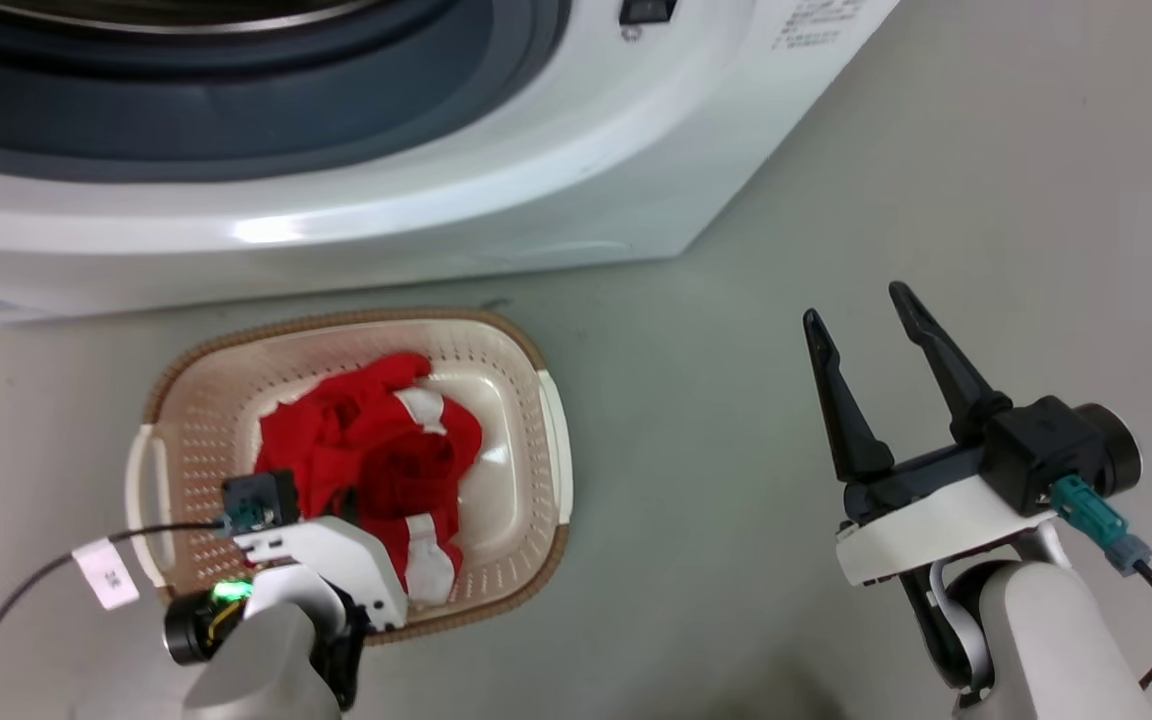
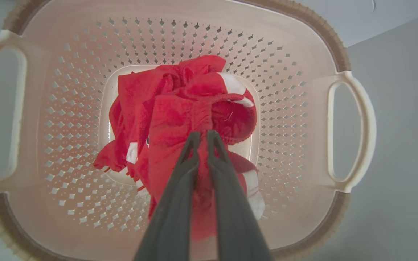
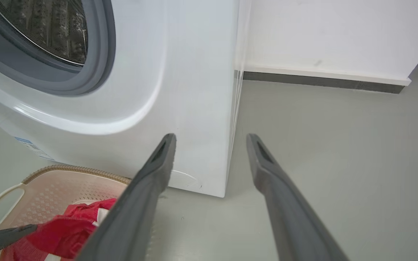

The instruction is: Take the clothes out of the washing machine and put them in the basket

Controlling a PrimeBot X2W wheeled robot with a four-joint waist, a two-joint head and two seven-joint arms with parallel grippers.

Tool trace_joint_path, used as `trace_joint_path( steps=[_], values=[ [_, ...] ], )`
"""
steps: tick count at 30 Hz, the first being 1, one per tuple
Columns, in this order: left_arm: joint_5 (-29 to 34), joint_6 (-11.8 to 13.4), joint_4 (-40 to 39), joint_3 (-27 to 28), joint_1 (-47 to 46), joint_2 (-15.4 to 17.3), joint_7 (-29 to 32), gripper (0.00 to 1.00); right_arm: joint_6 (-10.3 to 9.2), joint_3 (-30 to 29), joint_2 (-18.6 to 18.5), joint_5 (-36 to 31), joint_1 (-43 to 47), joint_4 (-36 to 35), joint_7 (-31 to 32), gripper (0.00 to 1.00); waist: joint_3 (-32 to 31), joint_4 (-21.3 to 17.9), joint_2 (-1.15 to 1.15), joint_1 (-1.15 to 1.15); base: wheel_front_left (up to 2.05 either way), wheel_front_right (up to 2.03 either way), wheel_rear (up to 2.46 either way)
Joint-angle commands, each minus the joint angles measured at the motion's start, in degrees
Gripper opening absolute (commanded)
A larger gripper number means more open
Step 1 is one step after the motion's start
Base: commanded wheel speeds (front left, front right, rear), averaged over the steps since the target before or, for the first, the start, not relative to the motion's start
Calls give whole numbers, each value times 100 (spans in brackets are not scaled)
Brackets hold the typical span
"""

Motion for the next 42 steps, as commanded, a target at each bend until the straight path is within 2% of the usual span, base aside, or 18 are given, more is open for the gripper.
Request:
trace_joint_path(
  steps=[1,4,8,9,10,11,17,26,37,38,42],
  values=[
    [63,44,108,-22,-173,104,-32,0,-4,-15,6,46,-150,12,-52,100,446,-175,0,-1,0,0,0],
    [30,112,302,26,-277,166,-37,0,-4,2,6,87,-210,95,-138,100,617,-258,0,-1,0,0,0],
    [45,59,433,9,-355,284,-40,0,-4,50,5,156,-308,208,-225,100,705,-358,0,-1,0,0,0],
    [40,52,452,12,-354,306,-41,24,-4,50,6,168,-314,242,-247,100,701,-369,0,-1,0,0,0],
    [29,69,460,24,-354,321,-41,71,-4,48,6,181,-326,285,-254,100,671,-379,0,-1,0,0,0],
    [16,85,466,39,-340,332,-41,100,-4,37,6,185,-334,317,-274,100,620,-383,0,-1,0,0,0],
    [143,124,-12,92,-8,362,-36,100,-4,18,6,30,-256,509,-326,100,60,-286,0,-1,0,0,0],
    [370,169,-1215,430,757,195,-31,100,-4,-33,3,-154,57,661,-250,100,-1046,-52,0,-1,0,0,0],
    [1093,160,-3476,955,1714,-44,-31,100,-4,-249,4,-422,610,411,69,100,-2117,351,0,-1,0,0,0],
    [1267,181,-4099,1033,1912,-126,-31,100,-4,-316,4,-450,740,313,145,100,-2312,402,0,-1,0,0,0],
    [1479,135,-4811,1058,2197,-153,-32,100,-4,-374,4,-468,919,201,235,100,-2599,427,0,-1,0,0,0]
  ],
)
